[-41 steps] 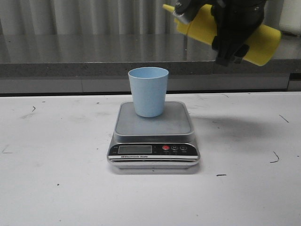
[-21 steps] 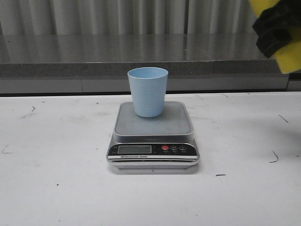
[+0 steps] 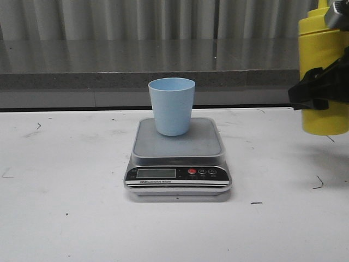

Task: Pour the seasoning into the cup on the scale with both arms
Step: 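Turn the bottle upright and lower it back onto the table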

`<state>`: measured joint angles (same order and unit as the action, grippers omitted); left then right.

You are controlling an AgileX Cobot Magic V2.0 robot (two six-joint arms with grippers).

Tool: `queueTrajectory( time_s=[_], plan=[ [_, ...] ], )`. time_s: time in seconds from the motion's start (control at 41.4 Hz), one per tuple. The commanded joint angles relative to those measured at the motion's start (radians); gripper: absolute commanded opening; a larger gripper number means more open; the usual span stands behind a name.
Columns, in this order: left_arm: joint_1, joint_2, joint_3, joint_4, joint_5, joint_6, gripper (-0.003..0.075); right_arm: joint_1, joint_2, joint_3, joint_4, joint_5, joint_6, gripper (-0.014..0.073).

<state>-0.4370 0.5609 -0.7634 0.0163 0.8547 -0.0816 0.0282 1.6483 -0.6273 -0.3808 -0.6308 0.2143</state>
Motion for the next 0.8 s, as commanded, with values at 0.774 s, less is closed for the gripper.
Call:
queueTrajectory(
  time_s=[0.774],
  plan=[
    [0.002,0.002,-0.024,-0.009,-0.073,-0.003,0.0419,-0.008,0.304,-0.106,0.152,-0.492,-0.138,0.0557]
  ],
)
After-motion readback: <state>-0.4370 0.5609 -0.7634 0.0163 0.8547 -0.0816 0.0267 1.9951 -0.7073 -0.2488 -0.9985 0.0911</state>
